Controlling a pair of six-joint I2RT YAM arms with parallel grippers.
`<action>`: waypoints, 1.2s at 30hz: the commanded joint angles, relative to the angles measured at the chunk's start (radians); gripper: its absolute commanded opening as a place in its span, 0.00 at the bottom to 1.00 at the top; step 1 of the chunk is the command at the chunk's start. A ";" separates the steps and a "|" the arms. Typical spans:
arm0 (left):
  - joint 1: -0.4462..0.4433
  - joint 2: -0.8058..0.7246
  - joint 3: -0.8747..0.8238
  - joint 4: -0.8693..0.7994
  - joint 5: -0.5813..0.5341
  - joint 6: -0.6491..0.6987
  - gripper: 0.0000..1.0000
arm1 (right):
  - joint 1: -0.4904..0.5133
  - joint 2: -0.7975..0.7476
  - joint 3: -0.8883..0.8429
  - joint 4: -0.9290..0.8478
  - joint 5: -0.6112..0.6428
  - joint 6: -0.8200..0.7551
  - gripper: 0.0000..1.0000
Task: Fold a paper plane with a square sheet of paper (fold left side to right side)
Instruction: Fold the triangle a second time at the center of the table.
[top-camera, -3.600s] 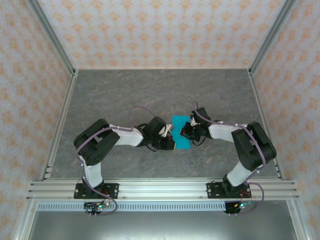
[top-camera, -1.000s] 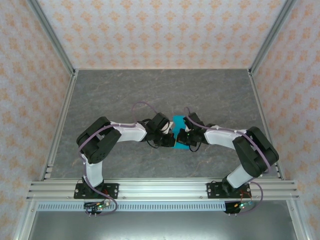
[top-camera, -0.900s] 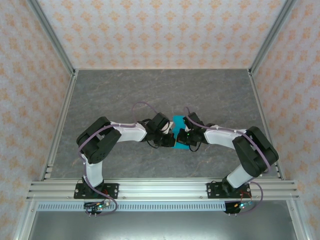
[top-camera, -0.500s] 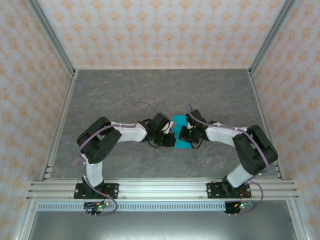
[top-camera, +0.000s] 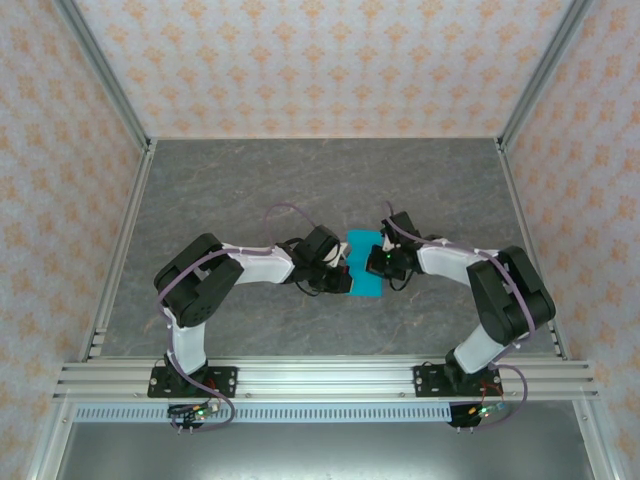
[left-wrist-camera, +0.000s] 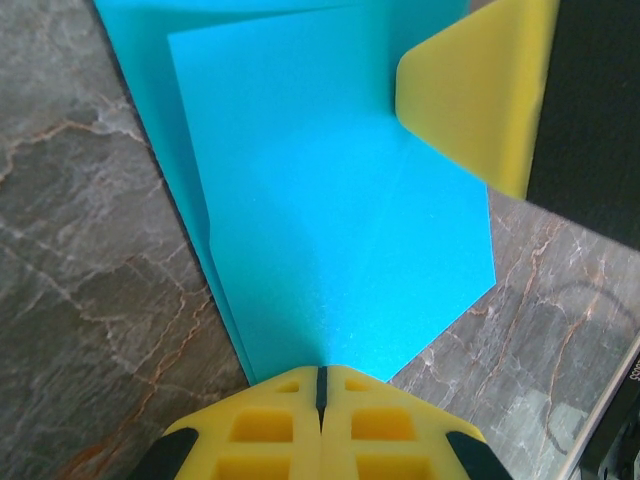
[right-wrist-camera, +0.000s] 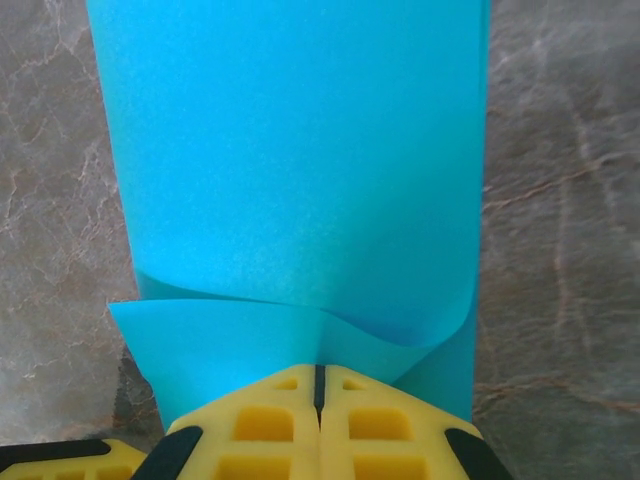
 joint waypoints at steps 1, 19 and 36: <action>-0.008 0.068 -0.039 -0.132 -0.107 0.026 0.00 | -0.049 0.018 0.016 -0.042 0.095 -0.043 0.00; -0.008 0.064 -0.038 -0.130 -0.104 0.027 0.00 | -0.157 0.029 0.047 -0.076 0.070 -0.115 0.00; -0.009 0.050 -0.027 -0.114 -0.096 0.022 0.00 | -0.054 -0.064 -0.018 0.082 -0.145 0.048 0.00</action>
